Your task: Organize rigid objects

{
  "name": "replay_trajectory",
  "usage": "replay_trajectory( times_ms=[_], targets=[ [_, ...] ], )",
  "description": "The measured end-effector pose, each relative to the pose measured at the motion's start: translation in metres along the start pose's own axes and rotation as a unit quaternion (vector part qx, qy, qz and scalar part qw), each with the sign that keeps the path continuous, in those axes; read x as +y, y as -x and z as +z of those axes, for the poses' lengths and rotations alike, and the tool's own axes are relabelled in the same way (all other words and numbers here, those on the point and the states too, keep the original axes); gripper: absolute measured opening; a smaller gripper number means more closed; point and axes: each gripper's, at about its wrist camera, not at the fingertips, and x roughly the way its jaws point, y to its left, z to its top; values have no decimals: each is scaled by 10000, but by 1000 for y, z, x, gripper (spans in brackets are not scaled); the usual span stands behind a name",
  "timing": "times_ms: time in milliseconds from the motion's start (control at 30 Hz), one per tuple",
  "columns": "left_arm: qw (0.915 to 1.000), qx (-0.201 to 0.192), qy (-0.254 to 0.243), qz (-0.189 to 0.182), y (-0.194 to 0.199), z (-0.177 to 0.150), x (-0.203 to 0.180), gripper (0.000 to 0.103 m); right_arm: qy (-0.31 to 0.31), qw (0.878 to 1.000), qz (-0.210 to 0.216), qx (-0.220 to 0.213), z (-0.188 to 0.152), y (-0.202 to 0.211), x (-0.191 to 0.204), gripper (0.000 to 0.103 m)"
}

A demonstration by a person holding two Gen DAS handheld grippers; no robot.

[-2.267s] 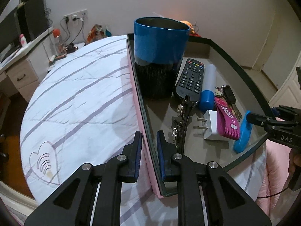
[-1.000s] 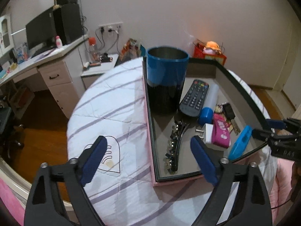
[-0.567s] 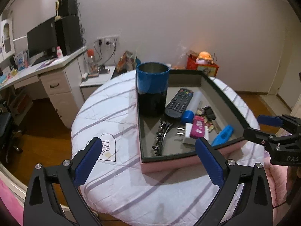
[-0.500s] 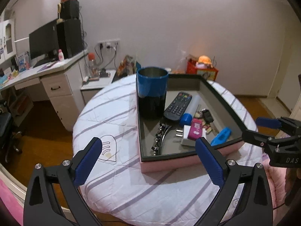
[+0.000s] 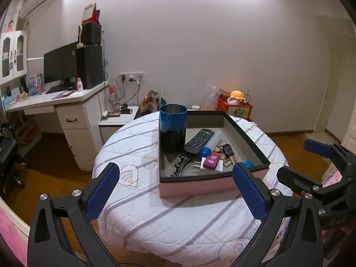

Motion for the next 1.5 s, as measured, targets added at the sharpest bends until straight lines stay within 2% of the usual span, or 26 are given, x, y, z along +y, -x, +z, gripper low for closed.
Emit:
replay_trajectory(
  times_ms=[267, 400, 500, 633, 867, 1167, 1233, 1300, 1400, 1500],
  targets=[
    [9981, -138, -410, 440, 32, -12, -14, 102, -80, 9987, -122, -487, -11, 32, 15, 103],
    [9978, -222, -465, 419, 52, -9, -20, 102, -179, 9978, -131, -631, -11, 44, 19, 103],
    [9977, -314, -414, 439, 64, 1, -22, 102, -248, 9974, -90, -670, -6, 53, 19, 103],
    [9981, -312, -453, 291, 79, 21, -29, 103, -283, 9959, -246, -827, 10, 76, 20, 103],
    [9960, -495, -723, 146, 97, 58, -48, 103, -485, 9919, -350, -1121, 50, 110, 6, 103],
    [9932, -1116, -298, 176, 133, 94, -46, 103, -616, 9889, -395, -1289, 77, 130, 7, 103],
    [9927, -1177, -141, 240, 138, 93, -45, 103, -721, 9878, -395, -1322, 79, 135, 8, 103],
    [9918, -1208, -79, 411, 142, 85, -45, 103, -768, 9855, -569, -1403, 75, 140, 16, 103],
    [9904, -1240, -382, 481, 147, 66, -50, 103, -503, 9855, -726, -1446, 63, 146, 31, 103],
    [9913, -1105, -553, 445, 146, 53, -48, 103, -387, 9858, -870, -1385, 47, 150, 38, 103]
  ],
)
